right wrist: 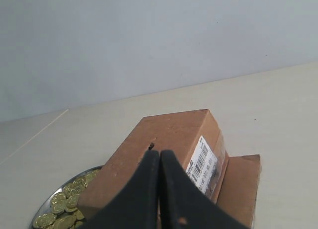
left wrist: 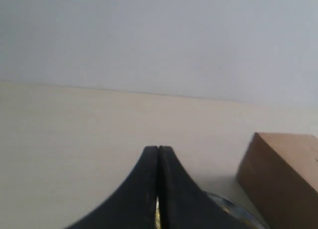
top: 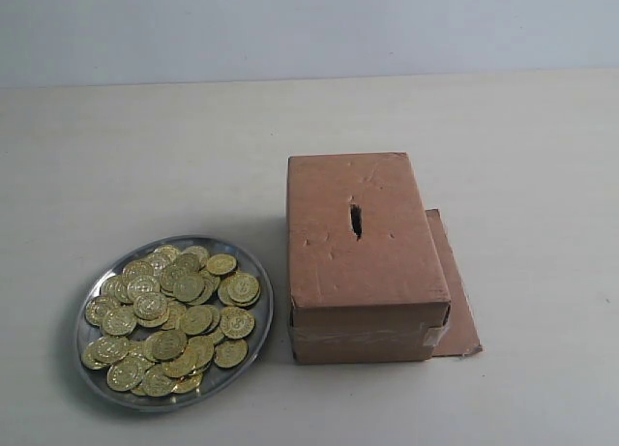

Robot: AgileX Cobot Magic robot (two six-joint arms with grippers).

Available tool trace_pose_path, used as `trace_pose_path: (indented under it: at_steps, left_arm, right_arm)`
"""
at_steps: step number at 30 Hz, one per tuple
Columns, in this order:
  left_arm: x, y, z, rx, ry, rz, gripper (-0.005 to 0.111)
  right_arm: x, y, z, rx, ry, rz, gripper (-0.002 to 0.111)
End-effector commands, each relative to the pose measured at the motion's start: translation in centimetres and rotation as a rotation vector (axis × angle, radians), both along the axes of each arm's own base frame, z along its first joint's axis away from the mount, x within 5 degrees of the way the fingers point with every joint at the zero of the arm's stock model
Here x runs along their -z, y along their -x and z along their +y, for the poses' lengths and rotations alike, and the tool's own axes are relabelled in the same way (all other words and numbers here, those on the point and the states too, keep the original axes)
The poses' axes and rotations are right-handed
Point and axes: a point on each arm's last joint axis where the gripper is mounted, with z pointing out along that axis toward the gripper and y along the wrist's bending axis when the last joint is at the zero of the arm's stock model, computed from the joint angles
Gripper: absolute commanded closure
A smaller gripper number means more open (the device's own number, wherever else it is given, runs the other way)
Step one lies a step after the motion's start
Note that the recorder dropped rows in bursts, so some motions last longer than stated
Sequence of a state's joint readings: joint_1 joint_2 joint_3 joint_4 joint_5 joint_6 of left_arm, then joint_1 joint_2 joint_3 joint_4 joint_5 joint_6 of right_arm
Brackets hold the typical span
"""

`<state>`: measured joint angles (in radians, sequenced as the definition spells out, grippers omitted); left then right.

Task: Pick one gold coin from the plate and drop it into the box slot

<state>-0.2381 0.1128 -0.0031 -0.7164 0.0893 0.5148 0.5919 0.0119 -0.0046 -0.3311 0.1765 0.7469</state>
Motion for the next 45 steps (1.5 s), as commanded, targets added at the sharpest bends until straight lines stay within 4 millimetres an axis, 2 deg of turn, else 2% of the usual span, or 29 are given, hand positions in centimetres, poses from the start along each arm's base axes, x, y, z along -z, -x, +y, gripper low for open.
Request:
trace_pose_path:
  at_steps: [1, 15, 21, 28, 37, 42, 45]
  left_arm:
    - [0.1, 0.3, 0.7, -0.115, -0.004, -0.012, 0.107]
    - [0.7, 0.8, 0.4, -0.093, -0.054, 0.019, 0.107]
    - [0.7, 0.8, 0.3, -0.086, 0.002, 0.033, 0.107]
    - [1.2, 0.7, 1.4, -0.223, 0.073, 0.1, 0.107]
    - [1.6, 0.8, 1.7, -0.256, 0.038, 0.143, 0.107]
    - [1.8, 0.9, 1.7, -0.231, -0.089, 0.147, 0.107]
    - [2.0, 0.9, 1.7, -0.225, -0.1, 0.162, 0.107]
  right_arm:
    - [0.2, 0.0, 0.0, 0.0, 0.002, 0.004, 0.108]
    - [0.2, 0.0, 0.0, 0.0, 0.003, 0.005, 0.108]
    - [0.2, 0.0, 0.0, 0.0, 0.003, 0.005, 0.108]
    - [0.2, 0.0, 0.0, 0.0, 0.003, 0.005, 0.108]
    - [0.2, 0.0, 0.0, 0.0, 0.003, 0.005, 0.108]
    - [0.2, 0.0, 0.0, 0.0, 0.003, 0.005, 0.108]
    - [0.2, 0.0, 0.0, 0.0, 0.003, 0.005, 0.108]
